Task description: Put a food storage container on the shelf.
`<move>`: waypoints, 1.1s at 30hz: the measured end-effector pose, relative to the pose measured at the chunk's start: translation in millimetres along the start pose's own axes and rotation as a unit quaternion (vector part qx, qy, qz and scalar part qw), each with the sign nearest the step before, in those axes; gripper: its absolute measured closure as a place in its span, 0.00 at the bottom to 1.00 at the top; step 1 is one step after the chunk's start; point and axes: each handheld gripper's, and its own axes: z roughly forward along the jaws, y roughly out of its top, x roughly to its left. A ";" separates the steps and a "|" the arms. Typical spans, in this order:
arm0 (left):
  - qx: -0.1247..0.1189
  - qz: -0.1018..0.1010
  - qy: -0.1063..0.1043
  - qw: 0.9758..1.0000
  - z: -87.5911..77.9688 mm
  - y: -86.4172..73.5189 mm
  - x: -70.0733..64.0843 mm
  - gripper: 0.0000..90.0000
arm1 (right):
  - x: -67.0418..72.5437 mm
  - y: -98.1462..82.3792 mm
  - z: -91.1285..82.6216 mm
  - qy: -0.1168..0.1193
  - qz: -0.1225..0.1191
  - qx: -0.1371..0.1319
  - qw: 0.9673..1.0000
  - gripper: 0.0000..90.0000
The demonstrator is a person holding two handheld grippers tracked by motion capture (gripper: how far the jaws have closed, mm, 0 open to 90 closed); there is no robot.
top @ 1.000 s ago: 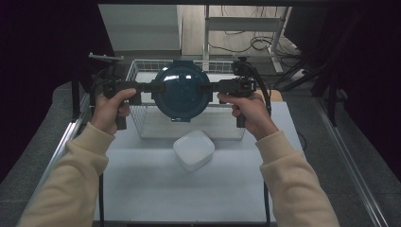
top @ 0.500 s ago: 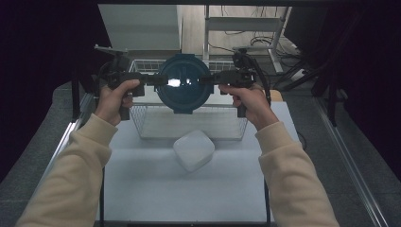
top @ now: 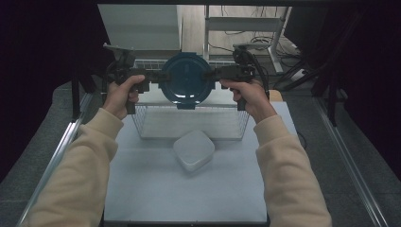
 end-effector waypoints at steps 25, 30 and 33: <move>0.004 -0.096 -0.018 0.995 36.7 13.3 48.6 0.45 | -52.3 11.3 27.8 -0.002 0.119 -0.005 0.993 0.45; -0.001 -0.101 -0.021 0.995 39.3 14.0 51.6 0.45 | -61.9 10.6 31.0 0.009 0.142 -0.010 0.990 0.45; -0.004 -0.101 -0.020 0.995 39.9 13.8 51.9 0.45 | -62.7 10.3 30.9 0.008 0.142 -0.014 0.990 0.45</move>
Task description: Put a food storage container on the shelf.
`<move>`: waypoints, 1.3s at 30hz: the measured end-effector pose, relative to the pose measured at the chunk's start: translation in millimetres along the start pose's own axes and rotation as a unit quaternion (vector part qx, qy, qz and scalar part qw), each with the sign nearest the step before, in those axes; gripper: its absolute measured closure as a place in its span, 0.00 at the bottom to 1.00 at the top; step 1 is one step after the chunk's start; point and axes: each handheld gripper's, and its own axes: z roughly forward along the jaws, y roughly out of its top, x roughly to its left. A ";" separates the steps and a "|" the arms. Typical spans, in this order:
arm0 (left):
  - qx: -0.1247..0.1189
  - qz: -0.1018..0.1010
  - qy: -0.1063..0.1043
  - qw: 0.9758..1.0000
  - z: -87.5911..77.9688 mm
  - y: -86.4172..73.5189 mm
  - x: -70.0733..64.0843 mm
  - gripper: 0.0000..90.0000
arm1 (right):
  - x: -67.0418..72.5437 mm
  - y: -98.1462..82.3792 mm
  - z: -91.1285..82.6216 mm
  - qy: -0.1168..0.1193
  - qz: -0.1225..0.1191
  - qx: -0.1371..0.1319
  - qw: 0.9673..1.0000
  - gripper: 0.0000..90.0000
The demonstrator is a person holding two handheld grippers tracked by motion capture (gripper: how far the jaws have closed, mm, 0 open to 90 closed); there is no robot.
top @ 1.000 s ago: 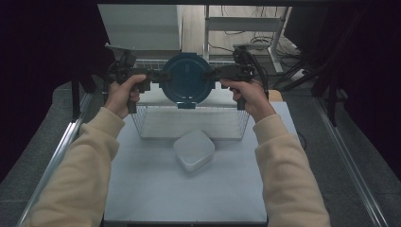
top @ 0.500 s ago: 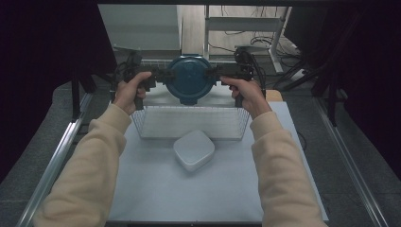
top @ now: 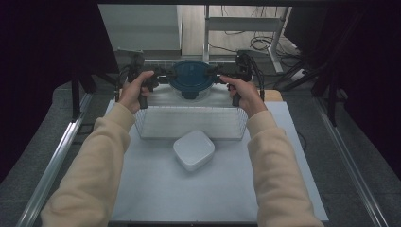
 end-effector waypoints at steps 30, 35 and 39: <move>-0.051 0.209 0.115 0.970 -59.6 -76.2 -49.9 0.25 | 50.7 -67.4 -65.2 -0.103 -0.237 -0.053 0.965 0.19; -0.035 0.266 0.122 0.955 -72.0 -131.3 -61.4 0.29 | 48.3 -111.2 -88.1 -0.105 -0.286 -0.063 0.950 0.24; -0.019 0.294 0.123 0.948 -74.0 -174.7 -61.1 0.28 | 37.5 -150.1 -99.6 -0.097 -0.304 -0.060 0.946 0.25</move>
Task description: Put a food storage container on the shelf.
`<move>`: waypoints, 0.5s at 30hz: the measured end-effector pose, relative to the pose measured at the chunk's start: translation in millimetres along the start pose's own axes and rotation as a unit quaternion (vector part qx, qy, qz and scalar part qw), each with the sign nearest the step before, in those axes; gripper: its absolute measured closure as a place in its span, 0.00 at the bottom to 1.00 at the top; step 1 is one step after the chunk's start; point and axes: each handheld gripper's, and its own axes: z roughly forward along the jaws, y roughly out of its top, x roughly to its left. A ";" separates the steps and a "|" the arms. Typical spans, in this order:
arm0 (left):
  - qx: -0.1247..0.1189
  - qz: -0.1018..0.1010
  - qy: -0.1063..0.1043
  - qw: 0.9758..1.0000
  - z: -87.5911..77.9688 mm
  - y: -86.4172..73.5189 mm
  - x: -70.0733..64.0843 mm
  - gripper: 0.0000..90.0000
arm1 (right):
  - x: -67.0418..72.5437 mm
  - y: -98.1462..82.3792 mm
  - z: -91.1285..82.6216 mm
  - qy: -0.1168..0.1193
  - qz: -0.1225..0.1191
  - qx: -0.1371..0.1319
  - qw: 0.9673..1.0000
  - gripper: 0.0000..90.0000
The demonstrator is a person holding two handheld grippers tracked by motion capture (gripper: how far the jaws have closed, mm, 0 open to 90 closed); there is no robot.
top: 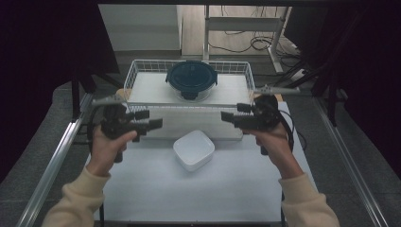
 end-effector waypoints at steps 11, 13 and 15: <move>0.051 -0.006 0.016 0.999 12.2 -72.1 -3.6 0.30 | 13.5 -92.9 -3.4 -0.004 -0.025 0.041 0.999 0.27; 0.057 -0.017 0.013 0.998 14.1 -83.3 -0.9 0.30 | 14.6 -105.8 -2.6 -0.002 -0.017 0.049 0.999 0.27; 0.065 -0.021 0.013 0.998 16.2 -92.7 1.8 0.31 | 15.3 -118.1 -2.3 -0.001 -0.014 0.054 0.998 0.27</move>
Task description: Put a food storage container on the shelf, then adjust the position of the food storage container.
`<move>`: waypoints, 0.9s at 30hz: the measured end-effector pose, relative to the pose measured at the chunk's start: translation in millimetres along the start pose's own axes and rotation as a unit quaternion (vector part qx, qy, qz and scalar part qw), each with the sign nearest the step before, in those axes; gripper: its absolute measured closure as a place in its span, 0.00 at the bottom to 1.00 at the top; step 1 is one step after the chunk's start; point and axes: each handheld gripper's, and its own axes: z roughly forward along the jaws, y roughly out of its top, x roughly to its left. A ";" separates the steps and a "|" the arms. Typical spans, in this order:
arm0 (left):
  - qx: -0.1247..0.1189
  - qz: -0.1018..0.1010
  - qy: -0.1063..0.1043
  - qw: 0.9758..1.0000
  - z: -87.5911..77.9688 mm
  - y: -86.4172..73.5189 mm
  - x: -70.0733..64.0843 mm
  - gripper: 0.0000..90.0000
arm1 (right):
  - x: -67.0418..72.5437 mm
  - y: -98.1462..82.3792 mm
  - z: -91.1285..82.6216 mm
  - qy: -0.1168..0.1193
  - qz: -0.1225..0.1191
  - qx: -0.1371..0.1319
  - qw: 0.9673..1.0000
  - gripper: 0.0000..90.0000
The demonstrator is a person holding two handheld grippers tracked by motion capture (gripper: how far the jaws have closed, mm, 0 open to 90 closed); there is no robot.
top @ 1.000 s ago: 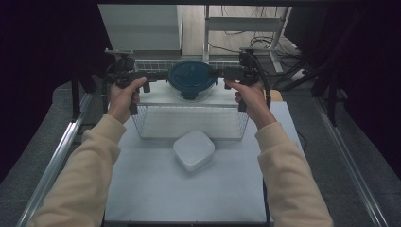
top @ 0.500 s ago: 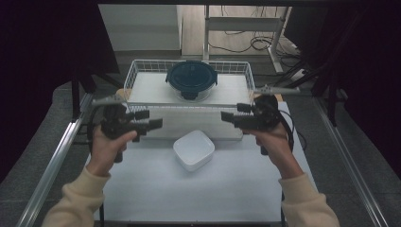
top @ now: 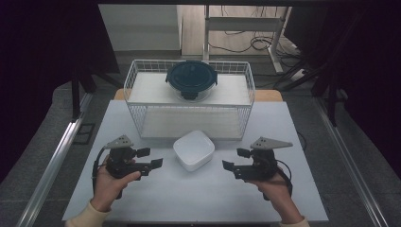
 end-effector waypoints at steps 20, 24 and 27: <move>0.041 -0.007 0.024 0.999 10.6 -28.7 11.5 0.32 | -6.5 -43.3 17.9 -0.011 0.017 0.043 0.999 0.27; 0.038 -0.008 0.027 0.999 8.9 -27.8 10.6 0.32 | -7.8 -42.4 17.0 -0.012 0.020 0.040 0.999 0.27; 0.036 -0.005 0.028 0.999 8.6 -26.7 11.0 0.32 | -7.5 -41.8 15.8 -0.011 0.018 0.039 0.999 0.27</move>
